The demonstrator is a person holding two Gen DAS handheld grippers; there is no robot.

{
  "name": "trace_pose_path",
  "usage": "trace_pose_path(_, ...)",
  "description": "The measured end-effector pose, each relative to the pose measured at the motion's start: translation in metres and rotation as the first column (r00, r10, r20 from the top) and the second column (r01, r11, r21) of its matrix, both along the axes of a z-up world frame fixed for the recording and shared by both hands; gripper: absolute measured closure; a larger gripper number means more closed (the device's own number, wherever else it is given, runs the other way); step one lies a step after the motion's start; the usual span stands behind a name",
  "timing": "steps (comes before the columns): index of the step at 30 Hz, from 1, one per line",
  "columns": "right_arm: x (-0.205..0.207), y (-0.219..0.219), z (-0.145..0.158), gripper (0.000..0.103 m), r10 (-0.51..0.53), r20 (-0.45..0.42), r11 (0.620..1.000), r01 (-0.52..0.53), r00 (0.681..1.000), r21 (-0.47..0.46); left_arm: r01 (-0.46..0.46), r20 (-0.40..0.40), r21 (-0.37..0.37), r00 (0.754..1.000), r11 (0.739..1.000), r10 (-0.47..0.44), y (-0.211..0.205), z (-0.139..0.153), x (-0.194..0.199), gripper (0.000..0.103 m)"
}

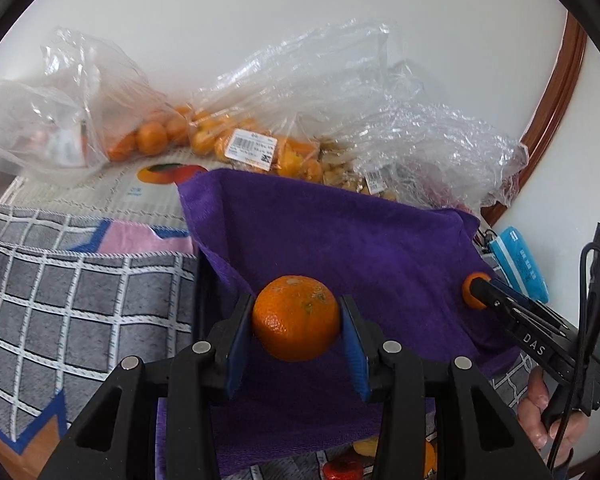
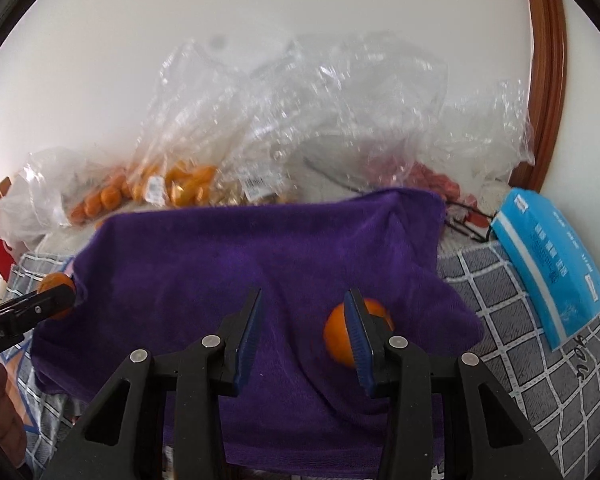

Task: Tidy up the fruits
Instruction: 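Carry both oranges over the purple towel and lower them onto it, then open both tools to release the oranges on the towel and withdraw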

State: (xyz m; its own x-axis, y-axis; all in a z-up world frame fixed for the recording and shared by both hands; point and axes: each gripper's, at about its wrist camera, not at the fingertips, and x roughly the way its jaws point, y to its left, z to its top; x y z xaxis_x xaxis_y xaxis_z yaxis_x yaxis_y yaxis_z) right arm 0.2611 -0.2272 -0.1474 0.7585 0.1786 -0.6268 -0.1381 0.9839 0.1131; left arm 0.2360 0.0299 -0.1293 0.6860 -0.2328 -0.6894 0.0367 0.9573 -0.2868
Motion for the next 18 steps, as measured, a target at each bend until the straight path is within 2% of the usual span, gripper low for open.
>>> trace_pose_path(5, 0.004, -0.007, -0.012, 0.062, -0.016, -0.059, 1.0, 0.015, 0.998, -0.013, 0.017, -0.016, 0.017, 1.0, 1.0, -0.017, -0.005, -0.007, 0.002, 0.063)
trace_pose_path(9, 0.001, -0.01, -0.009, 0.062, -0.012, -0.05, 1.0, 0.013, 0.999, 0.005, 0.019, -0.025, 0.008, 1.0, 1.0, -0.019, -0.006, -0.01, 0.002, 0.063)
trace_pose_path(16, -0.005, 0.0, -0.005, 0.061, -0.002, -0.021, 1.0, 0.002, 1.0, -0.015, 0.025, -0.026, 0.036, 0.999, 0.999, -0.024, -0.011, -0.013, 0.002, 0.063)
trace_pose_path(18, -0.006, 0.004, -0.003, 0.059, 0.0, -0.019, 1.0, -0.001, 1.0, -0.023, 0.027, -0.015, 0.022, 1.0, 0.999, -0.027, -0.01, -0.011, 0.0, 0.059)
